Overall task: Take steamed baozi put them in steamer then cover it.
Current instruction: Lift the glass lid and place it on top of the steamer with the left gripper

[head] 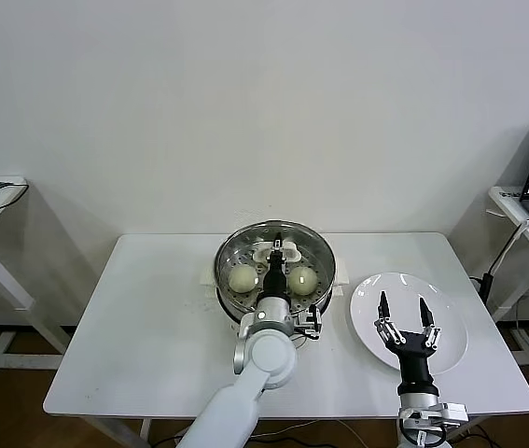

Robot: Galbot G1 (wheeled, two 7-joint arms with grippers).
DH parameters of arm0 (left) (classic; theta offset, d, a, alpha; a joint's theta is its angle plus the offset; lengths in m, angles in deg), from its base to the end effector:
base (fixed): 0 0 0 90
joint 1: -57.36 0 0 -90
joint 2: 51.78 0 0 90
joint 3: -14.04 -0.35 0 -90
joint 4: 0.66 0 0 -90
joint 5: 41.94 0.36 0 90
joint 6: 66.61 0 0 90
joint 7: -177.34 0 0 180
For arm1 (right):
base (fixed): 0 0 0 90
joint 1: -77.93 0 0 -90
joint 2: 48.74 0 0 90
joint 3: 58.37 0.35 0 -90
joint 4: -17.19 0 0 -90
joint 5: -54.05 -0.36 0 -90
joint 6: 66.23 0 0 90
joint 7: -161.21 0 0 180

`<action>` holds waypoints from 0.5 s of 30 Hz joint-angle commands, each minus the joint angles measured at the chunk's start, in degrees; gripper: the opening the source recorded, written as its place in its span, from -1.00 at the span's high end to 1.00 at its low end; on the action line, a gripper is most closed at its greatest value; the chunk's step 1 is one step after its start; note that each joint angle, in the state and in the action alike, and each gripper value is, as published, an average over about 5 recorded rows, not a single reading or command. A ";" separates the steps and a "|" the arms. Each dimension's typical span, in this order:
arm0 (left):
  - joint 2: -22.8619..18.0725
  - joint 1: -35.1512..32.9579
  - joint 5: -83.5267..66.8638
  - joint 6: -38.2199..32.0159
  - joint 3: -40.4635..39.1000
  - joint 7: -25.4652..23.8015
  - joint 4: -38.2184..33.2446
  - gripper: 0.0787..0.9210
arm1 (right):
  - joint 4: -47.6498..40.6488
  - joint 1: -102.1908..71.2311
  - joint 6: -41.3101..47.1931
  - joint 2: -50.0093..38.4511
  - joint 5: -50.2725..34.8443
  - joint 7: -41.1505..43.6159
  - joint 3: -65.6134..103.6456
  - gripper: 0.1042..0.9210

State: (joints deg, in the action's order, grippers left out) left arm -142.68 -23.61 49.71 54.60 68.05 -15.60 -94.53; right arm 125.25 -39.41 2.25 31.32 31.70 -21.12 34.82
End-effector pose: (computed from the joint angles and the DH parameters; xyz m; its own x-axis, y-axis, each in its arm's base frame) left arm 0.3376 -0.2162 -0.2727 -0.9963 0.0857 -0.0052 -0.0041 0.0131 0.9999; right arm 0.1972 -0.0599 -0.3626 -0.9731 0.1142 -0.2003 0.0706 0.9746 0.2125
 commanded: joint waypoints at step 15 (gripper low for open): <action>0.02 -1.43 0.34 -2.25 0.67 0.62 -0.39 0.74 | -0.08 0.02 -0.38 -0.01 0.38 0.05 -0.17 -0.76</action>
State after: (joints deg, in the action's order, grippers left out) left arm -142.85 -24.62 50.12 53.52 68.57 -15.31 -94.53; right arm 125.21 -39.38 1.90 31.26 32.00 -21.09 34.70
